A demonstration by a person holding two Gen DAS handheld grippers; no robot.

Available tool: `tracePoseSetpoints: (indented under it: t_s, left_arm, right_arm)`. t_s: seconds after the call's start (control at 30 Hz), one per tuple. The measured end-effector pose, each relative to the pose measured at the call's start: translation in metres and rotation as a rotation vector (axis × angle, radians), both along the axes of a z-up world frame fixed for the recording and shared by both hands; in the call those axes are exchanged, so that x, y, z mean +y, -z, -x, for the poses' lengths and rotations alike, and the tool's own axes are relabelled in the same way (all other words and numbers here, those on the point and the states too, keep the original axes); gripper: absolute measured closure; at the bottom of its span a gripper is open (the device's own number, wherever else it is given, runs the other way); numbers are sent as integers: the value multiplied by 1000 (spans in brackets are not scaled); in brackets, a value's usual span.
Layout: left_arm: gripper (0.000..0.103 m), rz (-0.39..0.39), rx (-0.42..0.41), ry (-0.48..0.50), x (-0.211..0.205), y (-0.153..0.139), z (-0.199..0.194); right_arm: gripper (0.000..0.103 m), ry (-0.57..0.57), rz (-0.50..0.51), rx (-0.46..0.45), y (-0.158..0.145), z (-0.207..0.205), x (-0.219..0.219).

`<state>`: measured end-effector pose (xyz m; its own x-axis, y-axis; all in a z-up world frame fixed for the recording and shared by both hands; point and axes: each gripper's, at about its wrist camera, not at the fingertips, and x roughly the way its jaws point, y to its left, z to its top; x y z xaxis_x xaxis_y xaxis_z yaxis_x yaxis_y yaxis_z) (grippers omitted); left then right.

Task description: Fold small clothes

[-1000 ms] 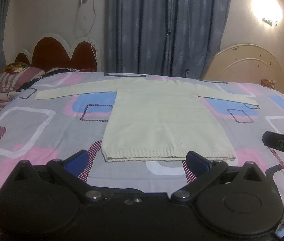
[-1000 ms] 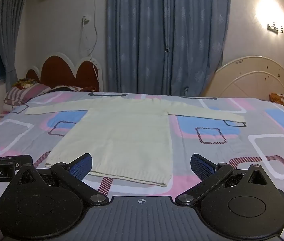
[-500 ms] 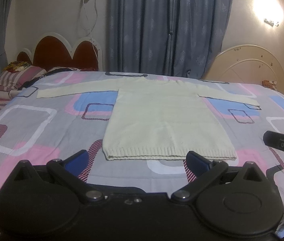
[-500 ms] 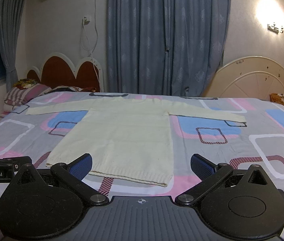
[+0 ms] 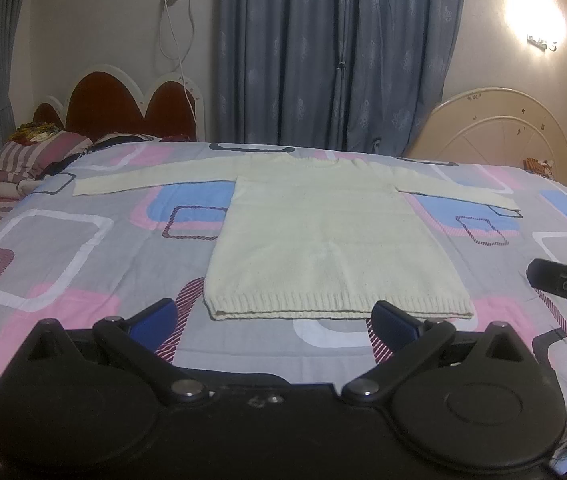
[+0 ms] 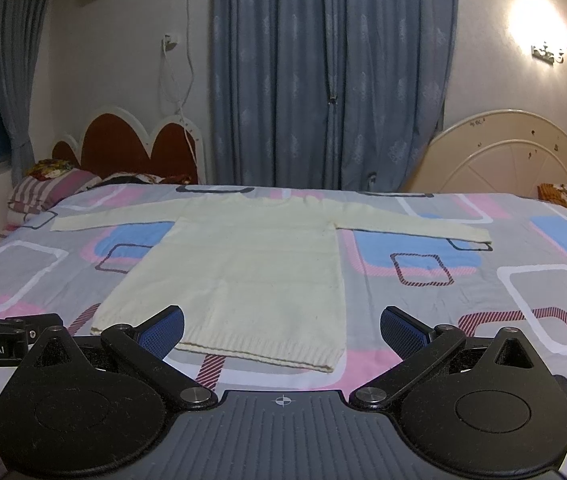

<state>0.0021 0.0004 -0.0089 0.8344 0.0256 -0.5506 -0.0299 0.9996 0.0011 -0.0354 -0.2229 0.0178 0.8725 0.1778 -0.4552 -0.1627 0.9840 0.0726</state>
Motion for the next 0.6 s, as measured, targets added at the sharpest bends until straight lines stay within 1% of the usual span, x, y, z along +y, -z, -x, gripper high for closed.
tracePoseSetpoints:
  t_s: [0.6]
  left_arm:
    - [0,2,2,-1,1,1,0]
  right_arm:
    - [0,-5,-1,4,4,0,-1]
